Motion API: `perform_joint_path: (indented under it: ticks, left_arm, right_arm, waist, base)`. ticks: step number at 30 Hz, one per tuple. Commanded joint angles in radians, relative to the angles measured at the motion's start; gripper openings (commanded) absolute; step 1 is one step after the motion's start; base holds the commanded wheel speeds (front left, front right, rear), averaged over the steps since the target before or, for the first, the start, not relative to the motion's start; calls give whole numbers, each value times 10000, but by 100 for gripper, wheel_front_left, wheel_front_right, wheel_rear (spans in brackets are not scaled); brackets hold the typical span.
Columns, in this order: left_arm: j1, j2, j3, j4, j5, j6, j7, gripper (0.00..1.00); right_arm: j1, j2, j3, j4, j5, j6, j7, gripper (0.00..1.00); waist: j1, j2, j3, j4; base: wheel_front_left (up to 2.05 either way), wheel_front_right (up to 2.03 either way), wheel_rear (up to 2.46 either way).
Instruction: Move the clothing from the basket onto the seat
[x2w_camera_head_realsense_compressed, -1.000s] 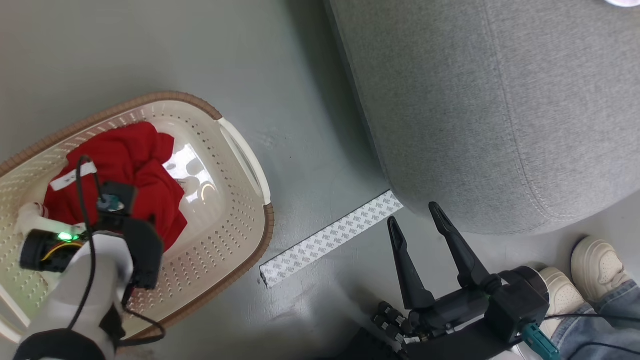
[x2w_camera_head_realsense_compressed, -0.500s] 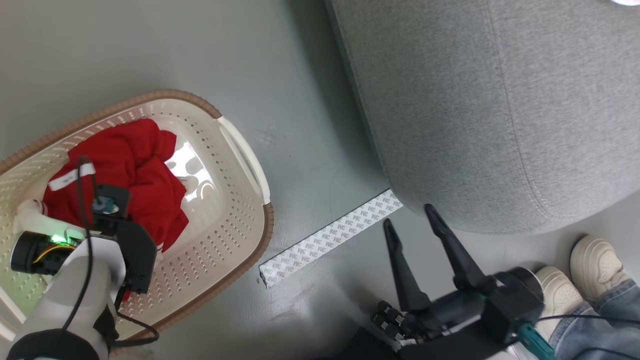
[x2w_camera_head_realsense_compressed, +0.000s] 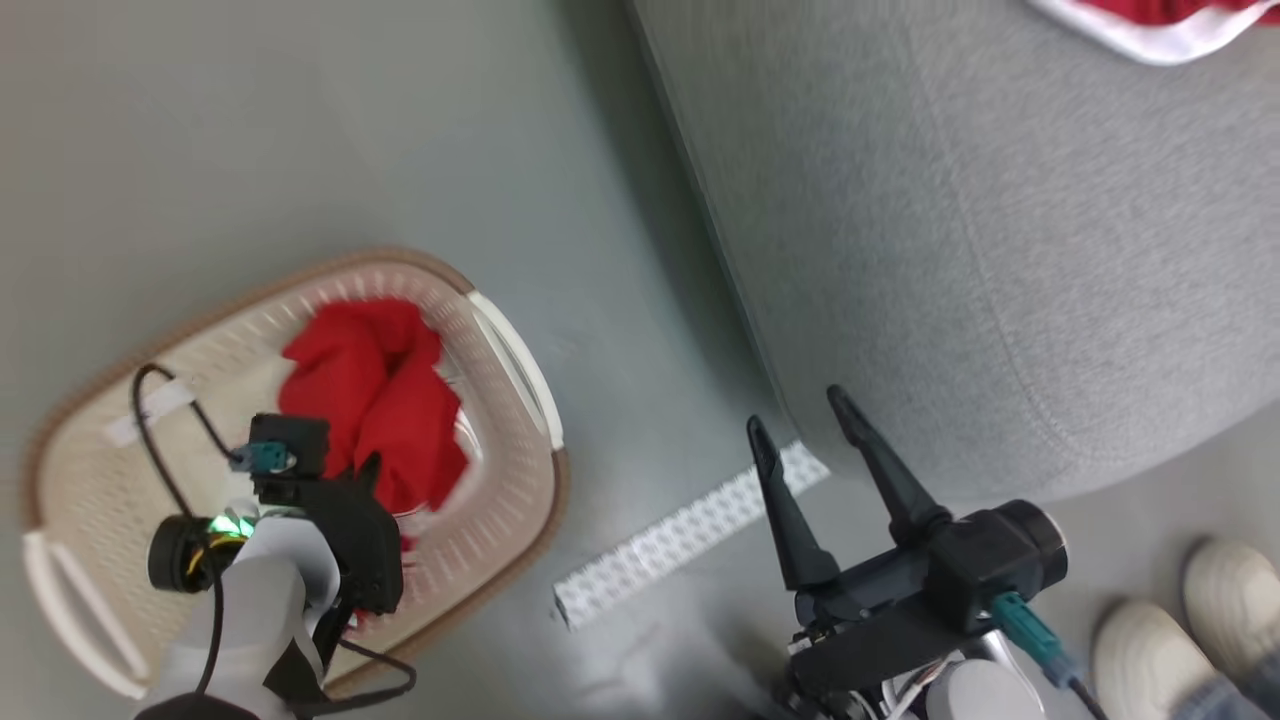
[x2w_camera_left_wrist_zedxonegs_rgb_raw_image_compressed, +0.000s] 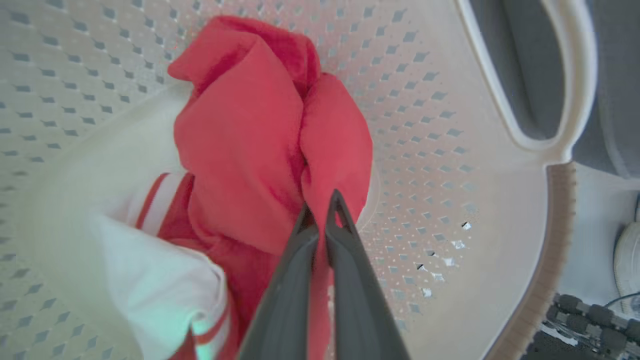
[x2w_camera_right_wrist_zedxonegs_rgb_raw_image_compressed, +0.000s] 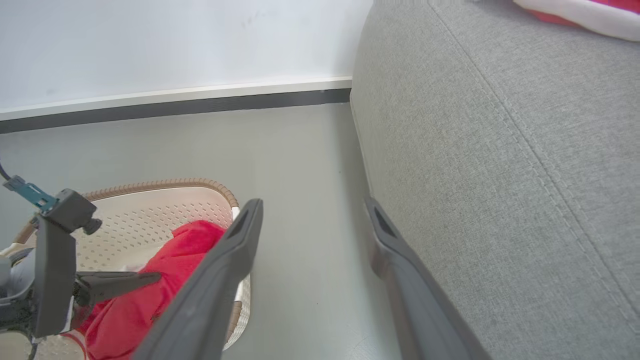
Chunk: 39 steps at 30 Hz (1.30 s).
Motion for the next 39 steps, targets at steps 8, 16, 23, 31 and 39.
perform_joint_path:
  ticks: [8,16,23,31,39]
  left_arm:
    - [1196,-323,-1141,-1318,-1218,-101,90,0]
    - [2253,-294,-2961,-4166,-3177,440,920,0]
    - [2504,-285,-3682,-5865,-3586,1321,1158,0]
    - [2219,-282,-3819,-7140,-3541,1865,1172,0]
    - [1775,-245,-3940,-7413,-3377,1925,1379,0]
  right_arm:
    - [230,-22,-58,531,-285,1,513,100]
    - [1348,-216,-348,549,-158,-1,1058,100]
    - [1655,-184,58,390,137,1,1408,100]
    - [1386,-247,548,643,439,1,1584,100]
    - [1499,-159,751,790,633,1,1576,100]
  waist:
    - [0,0,-4122,2274]
    - [0,0,-6487,3658]
    - [0,0,-7650,4147]
    - [0,0,-8192,4501]
    - [0,0,-8454,4640]
  base:
    - [0,0,0]
    - [0,0,0]
    - [0,0,0]
    - [0,0,0]
    - [0,0,0]
